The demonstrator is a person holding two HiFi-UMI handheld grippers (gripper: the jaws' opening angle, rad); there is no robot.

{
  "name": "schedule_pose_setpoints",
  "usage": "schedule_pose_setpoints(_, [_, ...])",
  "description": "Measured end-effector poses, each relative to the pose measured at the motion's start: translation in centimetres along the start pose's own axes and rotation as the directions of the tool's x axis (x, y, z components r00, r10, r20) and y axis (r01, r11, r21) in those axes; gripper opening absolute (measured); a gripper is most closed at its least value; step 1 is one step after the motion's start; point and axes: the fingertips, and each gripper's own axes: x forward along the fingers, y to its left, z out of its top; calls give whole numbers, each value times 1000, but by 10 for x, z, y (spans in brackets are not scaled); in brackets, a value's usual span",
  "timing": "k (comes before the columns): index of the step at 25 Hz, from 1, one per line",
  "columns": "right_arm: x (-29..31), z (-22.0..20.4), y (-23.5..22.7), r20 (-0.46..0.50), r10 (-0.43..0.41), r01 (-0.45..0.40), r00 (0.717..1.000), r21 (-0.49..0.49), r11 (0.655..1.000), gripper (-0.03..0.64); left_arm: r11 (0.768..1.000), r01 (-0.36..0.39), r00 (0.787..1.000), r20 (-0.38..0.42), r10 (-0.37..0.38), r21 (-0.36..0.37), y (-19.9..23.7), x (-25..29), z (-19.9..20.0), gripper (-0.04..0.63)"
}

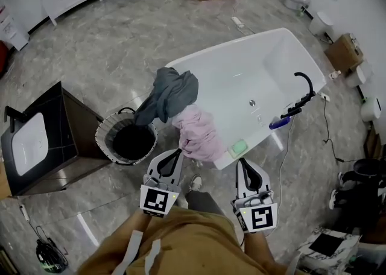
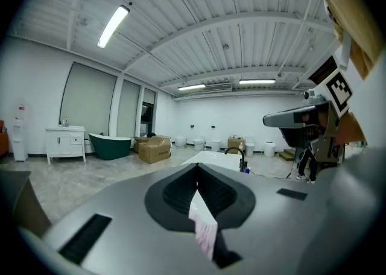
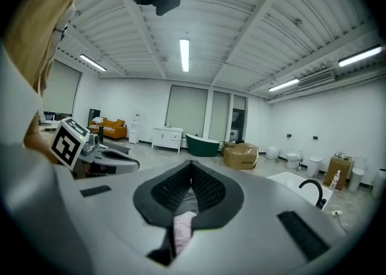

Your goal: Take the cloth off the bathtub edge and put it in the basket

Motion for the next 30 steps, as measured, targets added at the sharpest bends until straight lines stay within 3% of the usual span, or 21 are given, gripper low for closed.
schedule_pose_setpoints(4, [19, -5, -30, 0, 28, -28, 1000, 20, 999, 6, 999, -39, 999, -27, 39, 16, 3, 29, 3, 5])
schedule_pose_setpoints(8, [32, -7, -52, -2, 44, -44, 999, 39, 998, 6, 999, -32, 998, -45, 33, 29, -7, 54, 6, 5])
schedule_pose_setpoints(15, [60, -27, -60, -20, 99, -98, 995, 41, 994, 6, 999, -45, 993, -112, 44, -8, 0, 86, -29, 5])
schedule_pose_setpoints(20, [80, -58, -55, -35, 121, -120, 992, 18, 993, 6, 997, -67, 978, -196, 74, 43, 11, 115, -95, 5])
schedule_pose_setpoints(26, [108, -112, -58, -96, 152, -151, 984, 15, 988, 6, 996, -89, 937, -339, 88, 15, 24, 167, -198, 8])
schedule_pose_setpoints(30, [121, -146, -60, -122, 163, -158, 979, 50, 986, 6, 995, -96, 915, -395, 84, -11, 26, 199, -252, 100])
